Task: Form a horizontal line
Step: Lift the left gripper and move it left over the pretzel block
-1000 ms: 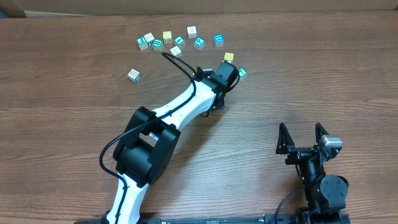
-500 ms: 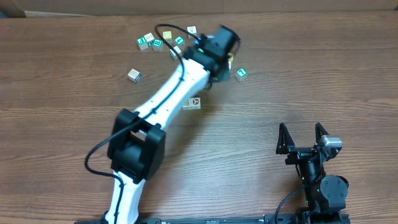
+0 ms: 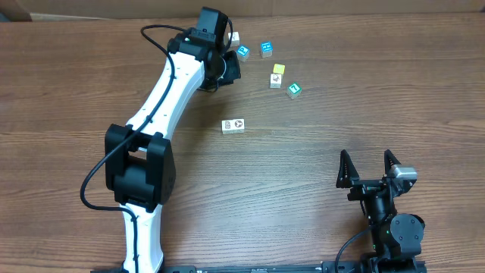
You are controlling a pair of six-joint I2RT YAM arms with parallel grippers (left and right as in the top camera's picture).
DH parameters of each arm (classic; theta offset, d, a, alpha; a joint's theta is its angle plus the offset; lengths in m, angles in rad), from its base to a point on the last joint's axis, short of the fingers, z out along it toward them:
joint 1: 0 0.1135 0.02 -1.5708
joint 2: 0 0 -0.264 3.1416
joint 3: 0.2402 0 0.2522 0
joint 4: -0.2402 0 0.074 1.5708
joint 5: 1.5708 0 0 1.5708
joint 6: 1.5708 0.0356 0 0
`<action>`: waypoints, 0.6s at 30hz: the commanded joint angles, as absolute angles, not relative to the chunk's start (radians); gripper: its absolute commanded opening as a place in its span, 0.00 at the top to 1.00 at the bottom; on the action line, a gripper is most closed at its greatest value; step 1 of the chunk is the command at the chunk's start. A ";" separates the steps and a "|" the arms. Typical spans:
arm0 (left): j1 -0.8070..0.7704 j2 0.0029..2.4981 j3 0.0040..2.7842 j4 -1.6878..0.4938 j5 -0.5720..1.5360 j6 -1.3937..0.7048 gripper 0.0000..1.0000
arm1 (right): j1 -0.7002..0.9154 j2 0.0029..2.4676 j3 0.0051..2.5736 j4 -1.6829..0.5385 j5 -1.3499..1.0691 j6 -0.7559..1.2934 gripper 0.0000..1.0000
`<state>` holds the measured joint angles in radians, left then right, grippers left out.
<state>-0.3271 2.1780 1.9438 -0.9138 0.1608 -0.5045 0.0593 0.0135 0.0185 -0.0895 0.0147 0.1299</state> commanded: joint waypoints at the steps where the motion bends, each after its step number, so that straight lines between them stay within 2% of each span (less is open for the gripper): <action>1: -0.335 2.188 1.964 -0.926 0.145 -0.467 0.96 | 0.055 0.003 0.008 -0.084 0.013 0.122 0.00; 11: -0.349 2.188 1.959 -0.974 0.102 -0.467 0.96 | 0.055 0.003 0.008 -0.084 0.013 0.122 0.00; 18: -0.351 2.188 1.959 -1.015 -0.051 -0.472 0.96 | 0.055 0.003 0.008 -0.084 0.013 0.122 0.00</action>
<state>-0.3519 2.1780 1.9438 -0.9981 0.0471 -0.4892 0.0597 0.0135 0.0185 -0.0898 0.0147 0.1291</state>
